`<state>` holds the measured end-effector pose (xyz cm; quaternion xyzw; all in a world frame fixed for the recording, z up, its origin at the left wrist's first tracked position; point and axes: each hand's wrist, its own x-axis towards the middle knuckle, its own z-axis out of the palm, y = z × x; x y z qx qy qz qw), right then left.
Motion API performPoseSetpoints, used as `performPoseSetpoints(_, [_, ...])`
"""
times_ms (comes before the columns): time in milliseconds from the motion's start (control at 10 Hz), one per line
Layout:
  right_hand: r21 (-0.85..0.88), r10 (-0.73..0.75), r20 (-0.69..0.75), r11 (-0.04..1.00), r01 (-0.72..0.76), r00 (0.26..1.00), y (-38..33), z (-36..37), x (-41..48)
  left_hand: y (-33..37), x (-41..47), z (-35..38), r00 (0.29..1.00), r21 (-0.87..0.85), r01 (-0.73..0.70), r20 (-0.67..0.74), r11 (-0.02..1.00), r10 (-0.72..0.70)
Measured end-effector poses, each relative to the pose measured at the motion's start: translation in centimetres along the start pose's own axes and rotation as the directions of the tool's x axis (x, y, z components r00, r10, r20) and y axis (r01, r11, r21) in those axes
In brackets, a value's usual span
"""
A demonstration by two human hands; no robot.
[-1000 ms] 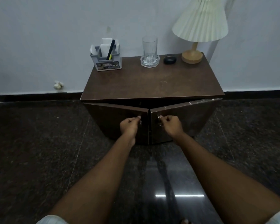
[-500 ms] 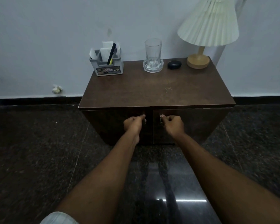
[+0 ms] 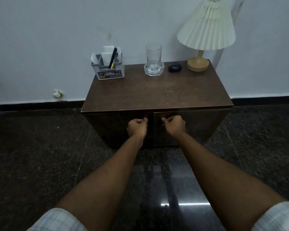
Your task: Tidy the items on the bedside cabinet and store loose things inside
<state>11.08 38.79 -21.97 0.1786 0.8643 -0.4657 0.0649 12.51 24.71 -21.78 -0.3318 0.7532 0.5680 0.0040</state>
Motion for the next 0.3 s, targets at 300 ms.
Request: performPoseSetpoints(300, [-0.059,-0.083,0.014,0.995,0.084,0.996,-2.0,-3.4,-3.1,2.7,-3.5,-3.2,0.988,0.120,-0.152,0.021,0.981,0.150])
